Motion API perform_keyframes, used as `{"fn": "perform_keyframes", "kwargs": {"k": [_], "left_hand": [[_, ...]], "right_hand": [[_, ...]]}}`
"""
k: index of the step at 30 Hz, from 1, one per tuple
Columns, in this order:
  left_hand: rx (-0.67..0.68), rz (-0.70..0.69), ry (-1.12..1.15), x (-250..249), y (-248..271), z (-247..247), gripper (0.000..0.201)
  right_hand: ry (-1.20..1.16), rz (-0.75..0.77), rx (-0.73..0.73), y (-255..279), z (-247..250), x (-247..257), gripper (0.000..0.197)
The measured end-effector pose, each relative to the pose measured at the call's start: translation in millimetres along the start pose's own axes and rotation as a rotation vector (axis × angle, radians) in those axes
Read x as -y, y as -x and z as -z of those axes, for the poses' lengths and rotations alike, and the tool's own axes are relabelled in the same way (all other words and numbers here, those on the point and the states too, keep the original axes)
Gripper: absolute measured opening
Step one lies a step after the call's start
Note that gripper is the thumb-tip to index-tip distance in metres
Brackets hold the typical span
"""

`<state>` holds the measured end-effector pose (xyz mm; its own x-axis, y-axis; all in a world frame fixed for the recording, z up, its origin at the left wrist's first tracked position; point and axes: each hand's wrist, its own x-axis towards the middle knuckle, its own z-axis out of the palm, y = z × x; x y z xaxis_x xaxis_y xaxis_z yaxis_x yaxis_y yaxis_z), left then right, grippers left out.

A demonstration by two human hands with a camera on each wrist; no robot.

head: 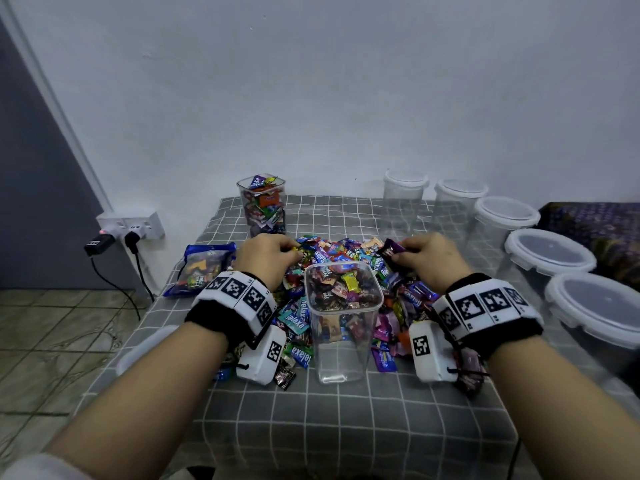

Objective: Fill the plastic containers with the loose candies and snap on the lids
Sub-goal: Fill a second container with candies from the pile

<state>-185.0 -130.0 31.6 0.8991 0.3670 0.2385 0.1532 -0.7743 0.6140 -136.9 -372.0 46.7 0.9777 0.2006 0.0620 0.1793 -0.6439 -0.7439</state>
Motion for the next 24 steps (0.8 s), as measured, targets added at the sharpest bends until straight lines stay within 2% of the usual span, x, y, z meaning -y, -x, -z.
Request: {"fn": "perform_keyframes", "kwargs": {"k": [2, 5, 10, 15, 17, 24], "left_hand": [[0.010, -0.008, 0.035, -2, 1, -2, 0.020], [-0.008, -0.010, 0.086, -4, 4, -3, 0.021], [-0.018, -0.018, 0.158, -9, 9, 1, 0.019], [-0.036, -0.026, 0.283, -16, 13, 8, 0.018], [-0.034, -0.019, 0.338, -17, 13, 9, 0.018], [-0.036, -0.011, 0.447, -18, 15, 11, 0.014]], "right_hand": [[-0.061, 0.006, -0.005, 1, 1, 3, 0.013], [-0.026, 0.061, -0.029, 3, 2, 8, 0.015], [-0.153, 0.148, -0.048, 11, 5, 22, 0.012], [-0.252, 0.253, 0.029, 28, 8, 43, 0.013], [-0.263, 0.293, 0.064, 35, 6, 48, 0.019], [-0.257, 0.350, 0.147, 52, -8, 51, 0.022]]}}
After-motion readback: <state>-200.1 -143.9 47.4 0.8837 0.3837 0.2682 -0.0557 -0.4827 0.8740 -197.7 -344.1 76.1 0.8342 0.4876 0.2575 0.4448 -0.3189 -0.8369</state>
